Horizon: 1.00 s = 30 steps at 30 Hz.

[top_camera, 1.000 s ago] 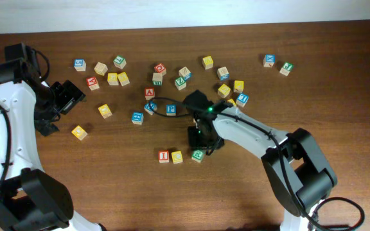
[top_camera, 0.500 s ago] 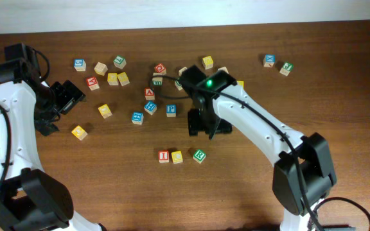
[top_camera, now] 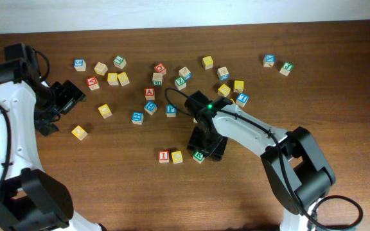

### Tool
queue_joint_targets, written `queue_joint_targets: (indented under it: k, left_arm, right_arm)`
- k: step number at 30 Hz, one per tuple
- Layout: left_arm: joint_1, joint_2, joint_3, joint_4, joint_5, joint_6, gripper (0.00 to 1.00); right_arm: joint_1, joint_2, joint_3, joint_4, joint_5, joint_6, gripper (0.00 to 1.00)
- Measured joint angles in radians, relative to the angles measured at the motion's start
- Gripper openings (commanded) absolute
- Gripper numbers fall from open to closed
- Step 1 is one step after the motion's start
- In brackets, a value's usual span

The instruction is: Spell out ICRA

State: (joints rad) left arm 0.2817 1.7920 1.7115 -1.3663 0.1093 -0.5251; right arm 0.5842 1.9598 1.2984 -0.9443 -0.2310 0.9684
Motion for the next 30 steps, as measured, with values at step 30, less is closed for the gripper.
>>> queue_joint_targets:
  k: [30]
  left_arm:
    - [0.000, 0.000, 0.000, 0.000, 0.000, 0.000, 0.99]
  right_arm:
    - [0.104, 0.000, -0.009, 0.148, 0.010, -0.468, 0.34]
